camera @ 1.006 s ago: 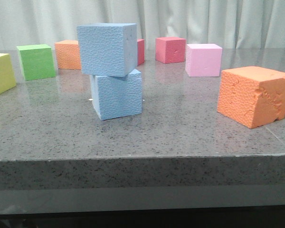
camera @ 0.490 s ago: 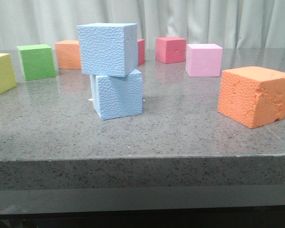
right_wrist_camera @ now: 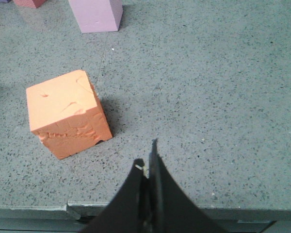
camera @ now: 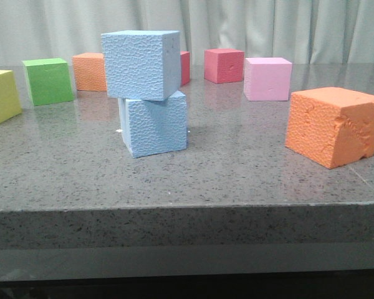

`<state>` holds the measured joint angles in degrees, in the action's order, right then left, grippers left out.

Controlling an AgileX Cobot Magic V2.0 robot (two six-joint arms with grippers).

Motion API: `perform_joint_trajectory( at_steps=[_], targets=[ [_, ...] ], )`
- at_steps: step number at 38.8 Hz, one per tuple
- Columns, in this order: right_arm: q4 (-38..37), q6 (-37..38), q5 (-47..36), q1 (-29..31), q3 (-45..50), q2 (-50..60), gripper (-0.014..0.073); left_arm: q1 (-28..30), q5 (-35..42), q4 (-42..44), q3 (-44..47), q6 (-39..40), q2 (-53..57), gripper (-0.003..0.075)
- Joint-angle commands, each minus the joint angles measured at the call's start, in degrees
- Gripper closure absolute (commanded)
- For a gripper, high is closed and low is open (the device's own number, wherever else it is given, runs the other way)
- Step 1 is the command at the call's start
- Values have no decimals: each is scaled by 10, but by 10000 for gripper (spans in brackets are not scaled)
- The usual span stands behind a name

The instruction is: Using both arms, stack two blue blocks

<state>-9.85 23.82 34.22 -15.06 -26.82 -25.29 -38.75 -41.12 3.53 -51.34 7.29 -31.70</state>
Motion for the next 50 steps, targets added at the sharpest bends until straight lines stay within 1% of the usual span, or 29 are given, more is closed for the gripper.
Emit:
perform_joint_trajectory(
  at_steps=[1,21,25,30,34,40,47,50],
  targets=[
    [-13,-2,-38,2,-14,-1,662,-4,51,2,-14,0,-3,741],
    [-13,-2,-38,2,-14,-1,662,-4,55,2,-9,0,-3,741],
    [-13,-2,-38,2,-14,-1,662,-4,105,13,27,-6,4,741],
    [-13,-2,-38,2,-14,-1,662,14,193,-7,105,-59,40,741],
    [-13,-2,-38,2,-14,-1,662,48,240,-35,173,-73,92,741],
    [-13,-2,-38,2,-14,-1,662,118,245,-41,272,-73,194,741],
    [-13,-2,-38,2,-14,-1,662,245,245,-43,374,-73,324,741],
    [-13,-2,-38,2,-14,-2,662,296,258,-43,400,-73,329,741]
  ],
)
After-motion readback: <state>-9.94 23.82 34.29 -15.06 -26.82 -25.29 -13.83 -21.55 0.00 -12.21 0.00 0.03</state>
